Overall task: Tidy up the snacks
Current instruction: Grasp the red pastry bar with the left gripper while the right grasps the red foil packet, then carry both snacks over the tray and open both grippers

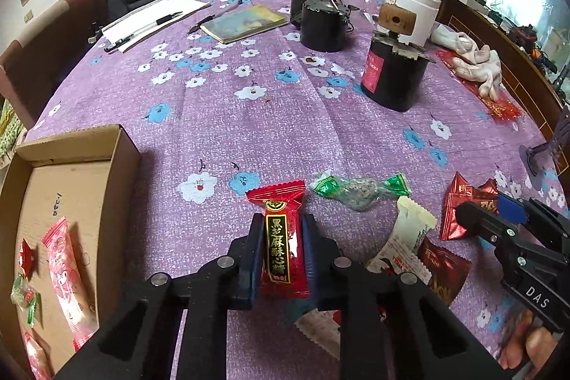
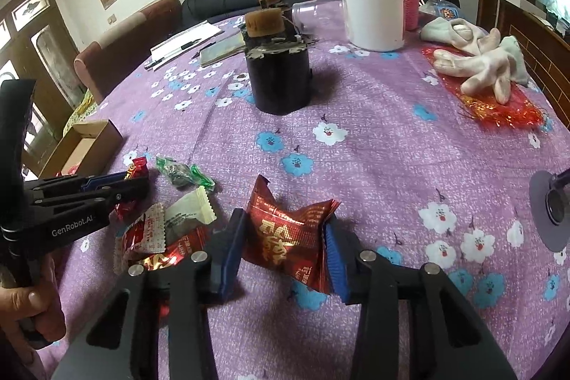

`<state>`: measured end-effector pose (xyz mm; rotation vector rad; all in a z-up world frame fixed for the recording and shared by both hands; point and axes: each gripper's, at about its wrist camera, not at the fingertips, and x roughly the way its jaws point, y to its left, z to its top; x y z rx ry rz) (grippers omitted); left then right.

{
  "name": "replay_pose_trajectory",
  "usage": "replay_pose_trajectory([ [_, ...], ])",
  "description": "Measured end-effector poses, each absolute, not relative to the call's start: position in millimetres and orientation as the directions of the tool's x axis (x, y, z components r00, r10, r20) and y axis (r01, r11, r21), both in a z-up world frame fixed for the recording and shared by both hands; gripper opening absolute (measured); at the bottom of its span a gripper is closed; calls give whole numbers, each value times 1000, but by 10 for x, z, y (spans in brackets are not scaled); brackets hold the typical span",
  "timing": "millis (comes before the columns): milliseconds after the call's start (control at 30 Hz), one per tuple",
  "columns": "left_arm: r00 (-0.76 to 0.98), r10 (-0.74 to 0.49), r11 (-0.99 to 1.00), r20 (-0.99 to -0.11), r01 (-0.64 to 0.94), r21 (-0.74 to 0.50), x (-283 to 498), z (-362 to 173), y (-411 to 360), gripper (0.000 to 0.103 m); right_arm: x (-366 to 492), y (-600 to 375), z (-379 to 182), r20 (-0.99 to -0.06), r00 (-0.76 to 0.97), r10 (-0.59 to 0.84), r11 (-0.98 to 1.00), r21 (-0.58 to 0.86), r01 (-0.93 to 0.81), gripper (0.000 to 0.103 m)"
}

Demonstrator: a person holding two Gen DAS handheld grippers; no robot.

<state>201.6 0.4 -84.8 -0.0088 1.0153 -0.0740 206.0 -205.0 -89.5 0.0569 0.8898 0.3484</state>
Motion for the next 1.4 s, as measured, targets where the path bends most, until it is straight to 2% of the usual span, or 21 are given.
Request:
replay_pose_trajectory([
  [667,588,-82,997,-805,57,-60,1718,-491,142,21,1693,-2008,-540,-692,618,374,926,243,-288,40],
  [1100,633,-1,996,-774,-67,-55,1392,-235,939,21,1533,-1180,-269,-655,570,497,857,266,-442,40],
  [1400,631,44,986,-775,-151,-67,1191,-263,1485,21,1439,-645,-244,-656,532,536,822,260,-507,40],
])
